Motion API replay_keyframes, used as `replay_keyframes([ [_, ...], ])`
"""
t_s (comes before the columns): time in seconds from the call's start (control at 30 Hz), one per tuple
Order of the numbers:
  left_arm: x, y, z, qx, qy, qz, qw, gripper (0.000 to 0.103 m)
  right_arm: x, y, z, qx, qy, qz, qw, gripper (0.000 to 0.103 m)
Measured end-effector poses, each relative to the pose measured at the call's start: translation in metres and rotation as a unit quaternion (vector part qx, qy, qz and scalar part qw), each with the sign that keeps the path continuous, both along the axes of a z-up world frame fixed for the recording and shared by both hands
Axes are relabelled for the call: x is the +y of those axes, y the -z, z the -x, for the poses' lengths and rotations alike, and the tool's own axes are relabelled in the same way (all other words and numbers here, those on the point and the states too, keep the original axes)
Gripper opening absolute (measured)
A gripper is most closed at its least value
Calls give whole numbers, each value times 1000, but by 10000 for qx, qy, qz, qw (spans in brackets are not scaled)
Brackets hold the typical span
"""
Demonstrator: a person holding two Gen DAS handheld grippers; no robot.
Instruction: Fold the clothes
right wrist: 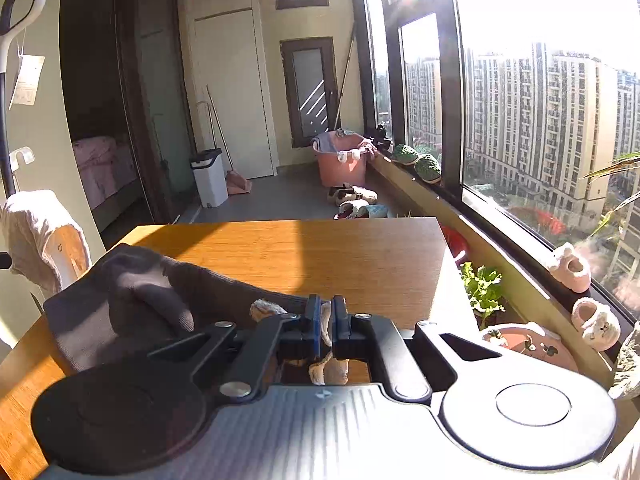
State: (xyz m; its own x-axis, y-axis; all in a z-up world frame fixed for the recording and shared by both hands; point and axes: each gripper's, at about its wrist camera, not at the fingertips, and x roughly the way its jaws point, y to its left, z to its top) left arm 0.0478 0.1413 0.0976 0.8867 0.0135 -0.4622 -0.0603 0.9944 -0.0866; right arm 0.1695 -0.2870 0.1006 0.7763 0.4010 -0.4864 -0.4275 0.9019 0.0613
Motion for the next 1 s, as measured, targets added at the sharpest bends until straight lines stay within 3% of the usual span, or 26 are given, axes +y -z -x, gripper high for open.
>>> replay_keyframes([
  [0.07,-2,6,7,125,32,137,9998,23,1,3,2,1,56,100,9999,5],
  [0.13,-1,8,-12,158,-54,277,9995,46,3,5,2,36,137,91,9999,5],
  [0.17,-1,9,-21,174,-98,347,9992,66,4,5,1,54,177,87,9998,5],
  [0.2,0,10,-31,190,-141,417,9988,79,5,6,0,67,213,80,9997,5],
  [0.3,0,19,-84,500,-367,419,9972,87,8,9,-5,135,207,55,9997,6],
  [0.37,1,30,-124,793,-462,390,9950,89,10,14,-12,217,270,135,9993,15],
  [0.47,1,47,-183,1237,-607,341,9899,89,8,29,-30,453,594,134,9971,34],
  [0.57,1,60,-215,1490,-728,86,9861,89,-1,42,-53,845,929,-164,9919,35],
  [0.7,5,69,-233,1696,-665,134,9832,91,-4,60,-78,1322,915,-671,9847,39],
  [0.8,6,70,-231,1625,-486,106,9854,91,6,66,-88,1326,734,-641,9864,35],
  [0.83,6,71,-230,1602,-426,96,9861,90,10,64,-89,1281,631,-600,9879,19],
  [0.87,6,71,-229,1578,-367,87,9868,78,14,62,-89,1230,535,-561,9894,11],
  [0.9,6,71,-229,1554,-307,77,9873,57,19,56,-89,1144,472,-524,9909,10],
  [0.93,6,71,-228,1530,-247,68,9879,46,22,49,-86,1001,427,-481,9929,6],
  [1.0,7,64,-220,1370,-143,23,9905,40,21,30,-75,642,310,-479,9963,6],
])
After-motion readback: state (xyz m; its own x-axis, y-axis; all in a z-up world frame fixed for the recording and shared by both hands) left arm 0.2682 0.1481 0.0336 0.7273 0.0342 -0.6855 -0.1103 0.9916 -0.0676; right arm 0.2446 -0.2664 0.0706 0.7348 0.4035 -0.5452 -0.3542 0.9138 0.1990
